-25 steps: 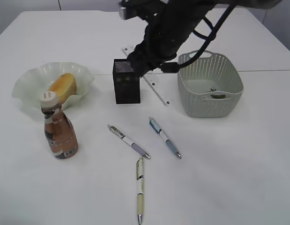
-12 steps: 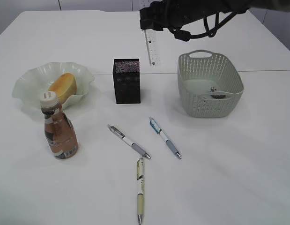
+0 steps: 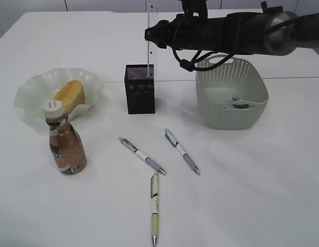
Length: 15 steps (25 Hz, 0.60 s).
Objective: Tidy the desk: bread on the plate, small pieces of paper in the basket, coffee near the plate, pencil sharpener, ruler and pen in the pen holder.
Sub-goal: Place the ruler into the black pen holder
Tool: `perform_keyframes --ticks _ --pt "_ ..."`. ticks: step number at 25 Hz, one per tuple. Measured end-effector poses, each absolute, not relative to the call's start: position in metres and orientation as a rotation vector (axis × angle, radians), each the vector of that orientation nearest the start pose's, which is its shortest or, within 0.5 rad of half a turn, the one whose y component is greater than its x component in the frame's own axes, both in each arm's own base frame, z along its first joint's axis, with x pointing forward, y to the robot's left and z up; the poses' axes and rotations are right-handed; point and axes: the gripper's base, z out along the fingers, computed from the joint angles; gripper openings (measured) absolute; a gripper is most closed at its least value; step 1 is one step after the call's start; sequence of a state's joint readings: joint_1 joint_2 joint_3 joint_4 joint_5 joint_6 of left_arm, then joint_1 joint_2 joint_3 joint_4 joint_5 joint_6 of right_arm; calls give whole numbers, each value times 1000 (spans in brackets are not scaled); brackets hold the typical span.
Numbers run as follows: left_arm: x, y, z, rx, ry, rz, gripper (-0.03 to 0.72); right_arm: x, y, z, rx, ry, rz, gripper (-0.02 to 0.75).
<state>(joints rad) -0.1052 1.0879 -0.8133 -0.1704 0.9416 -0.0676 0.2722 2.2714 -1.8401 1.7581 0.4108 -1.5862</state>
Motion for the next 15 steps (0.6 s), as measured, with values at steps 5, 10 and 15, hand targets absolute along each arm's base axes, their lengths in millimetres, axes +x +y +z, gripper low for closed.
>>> perform_keyframes --ticks 5,10,15 --pt "190 -33 285 -43 2703 -269 505 512 184 220 -439 1789 701 265" --pt "190 -33 285 -43 2703 -269 505 524 188 220 -448 1748 703 265" --pt "190 -33 285 -43 2703 -269 505 532 191 212 -493 1718 670 265"
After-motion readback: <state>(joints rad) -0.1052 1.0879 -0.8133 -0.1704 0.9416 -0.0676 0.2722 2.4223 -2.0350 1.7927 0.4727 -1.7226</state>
